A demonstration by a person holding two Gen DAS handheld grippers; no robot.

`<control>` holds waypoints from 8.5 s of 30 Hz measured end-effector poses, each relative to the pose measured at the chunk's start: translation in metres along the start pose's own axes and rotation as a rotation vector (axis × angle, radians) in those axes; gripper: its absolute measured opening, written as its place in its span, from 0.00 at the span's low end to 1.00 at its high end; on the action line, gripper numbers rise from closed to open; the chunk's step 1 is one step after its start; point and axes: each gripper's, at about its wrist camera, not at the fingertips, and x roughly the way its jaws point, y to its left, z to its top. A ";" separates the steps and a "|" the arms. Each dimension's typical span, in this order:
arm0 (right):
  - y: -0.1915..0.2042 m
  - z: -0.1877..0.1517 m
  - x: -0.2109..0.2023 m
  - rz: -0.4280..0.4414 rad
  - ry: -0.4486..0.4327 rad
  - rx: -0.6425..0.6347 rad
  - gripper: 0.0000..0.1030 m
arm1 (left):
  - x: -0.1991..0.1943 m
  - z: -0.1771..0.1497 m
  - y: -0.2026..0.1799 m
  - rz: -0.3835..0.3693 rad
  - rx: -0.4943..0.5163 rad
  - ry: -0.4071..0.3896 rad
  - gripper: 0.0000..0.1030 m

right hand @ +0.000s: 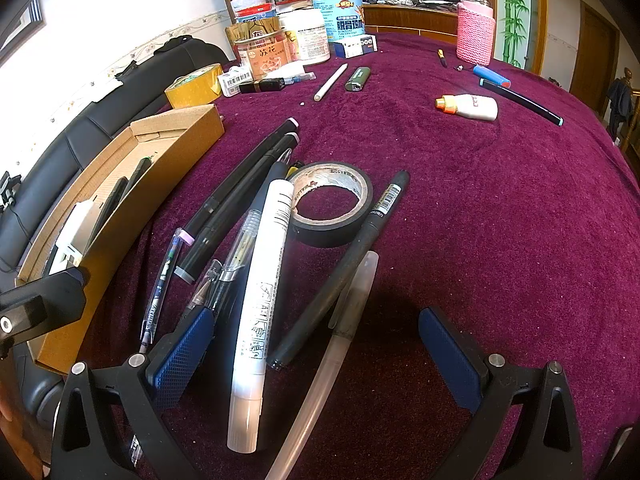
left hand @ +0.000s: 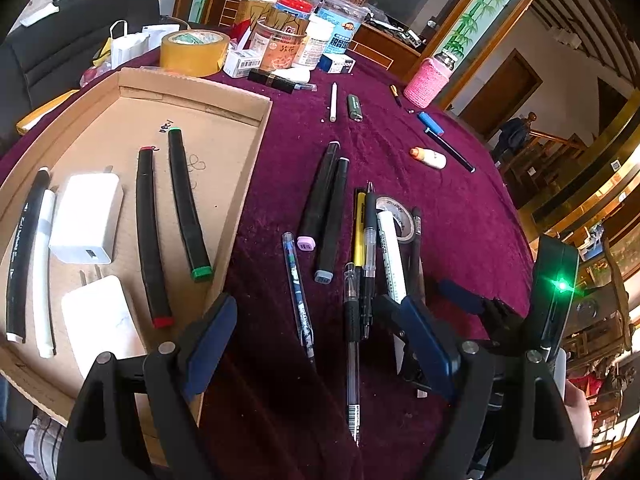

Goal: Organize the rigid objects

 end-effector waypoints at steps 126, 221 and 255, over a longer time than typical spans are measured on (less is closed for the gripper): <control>0.000 0.000 0.000 0.001 0.000 -0.001 1.00 | 0.014 -0.008 -0.029 0.072 0.025 0.034 0.81; 0.000 0.000 0.001 0.001 0.000 -0.001 1.00 | 0.011 -0.002 -0.019 0.092 0.004 0.030 0.81; -0.004 -0.001 0.001 0.005 0.001 -0.007 1.00 | -0.012 -0.010 -0.011 0.066 -0.009 -0.010 0.81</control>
